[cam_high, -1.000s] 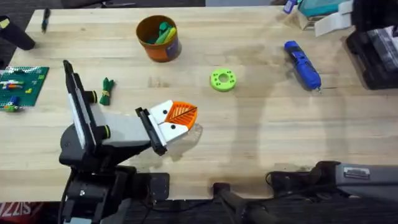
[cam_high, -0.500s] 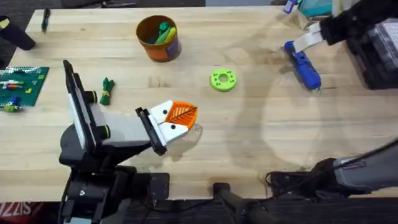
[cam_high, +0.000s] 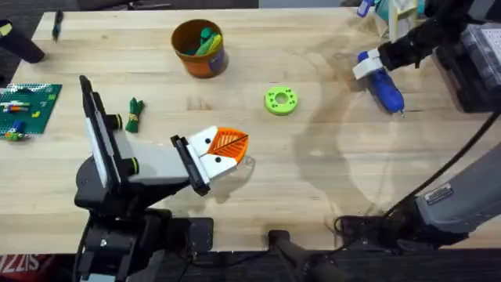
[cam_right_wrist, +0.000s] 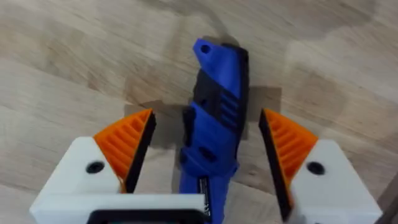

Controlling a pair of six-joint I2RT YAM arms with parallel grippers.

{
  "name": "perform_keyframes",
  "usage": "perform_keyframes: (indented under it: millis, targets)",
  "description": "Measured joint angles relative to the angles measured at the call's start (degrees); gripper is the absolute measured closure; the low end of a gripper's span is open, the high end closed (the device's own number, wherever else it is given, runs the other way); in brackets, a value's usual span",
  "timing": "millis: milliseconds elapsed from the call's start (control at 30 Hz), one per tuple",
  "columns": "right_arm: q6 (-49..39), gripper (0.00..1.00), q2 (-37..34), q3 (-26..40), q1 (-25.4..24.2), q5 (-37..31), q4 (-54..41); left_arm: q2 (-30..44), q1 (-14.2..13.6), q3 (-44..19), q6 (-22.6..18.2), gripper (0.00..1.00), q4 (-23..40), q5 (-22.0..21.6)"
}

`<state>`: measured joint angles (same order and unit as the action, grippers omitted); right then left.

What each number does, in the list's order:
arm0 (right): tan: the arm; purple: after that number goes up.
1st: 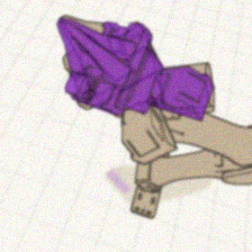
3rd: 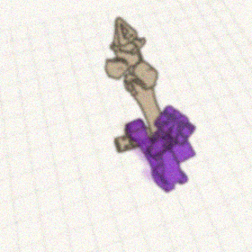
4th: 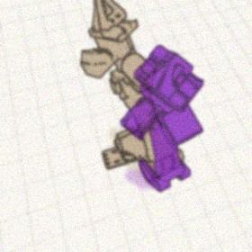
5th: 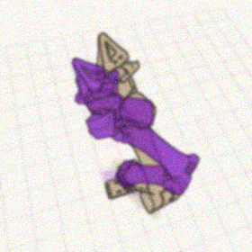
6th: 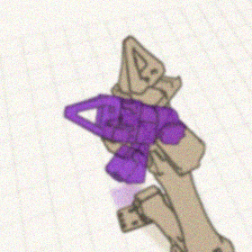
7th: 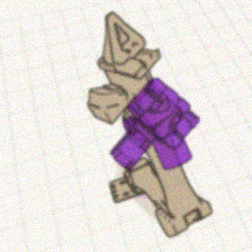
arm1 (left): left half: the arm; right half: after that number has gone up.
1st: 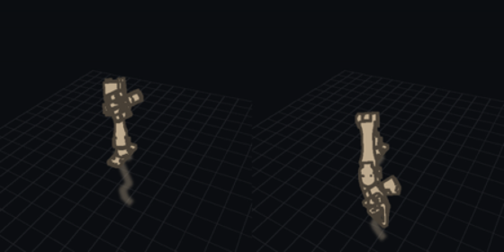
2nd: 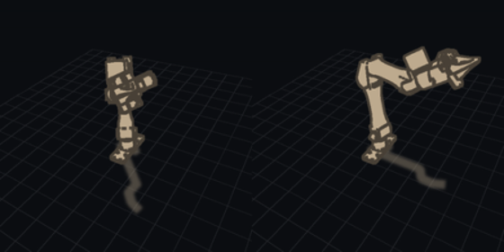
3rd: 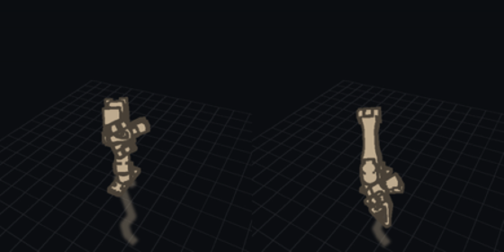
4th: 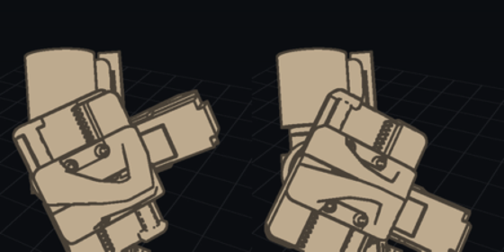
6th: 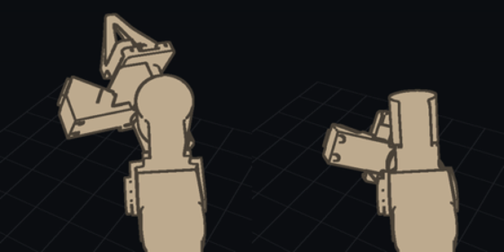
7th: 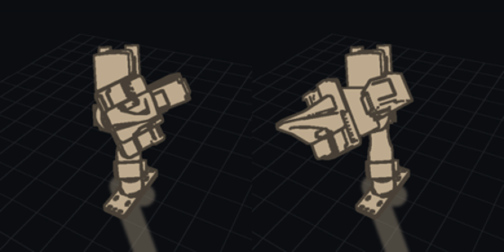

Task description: Pick up the gripper from the table and insert it into the empty holder that is missing its gripper. Then pick up a screw, insert it into the mounting hole, and use the screwdriver to tighten it. Finally, clean up the table by picking up the vegetable and placing it into the bucket.

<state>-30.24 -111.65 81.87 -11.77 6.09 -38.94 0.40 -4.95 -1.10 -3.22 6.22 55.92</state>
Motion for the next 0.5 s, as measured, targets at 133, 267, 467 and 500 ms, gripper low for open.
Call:
perform_keyframes:
  millis: [133,267,467,500]
  targets:
    - [0.0,0.008,-0.6,0.0,-0.7,0.0,0.0,0.0,0.0,0.0,0.0,0.999,0.0,0.0]
    - [0.0,0.008,-0.7,0.0,-1.5,-0.4,-0.2,0.0,0.0,0.0,0.0,0.999,0.0,0.0]
    - [0.8,0.008,-2.0,0.0,-2.0,-1.4,-0.4,0.0,0.0,0.0,0.0,0.999,0.0,0.0]
    - [1.0,0.008,-2.0,0.0,-2.0,-1.4,-0.4,0.0,0.0,0.0,0.0,0.999,0.0,0.0]
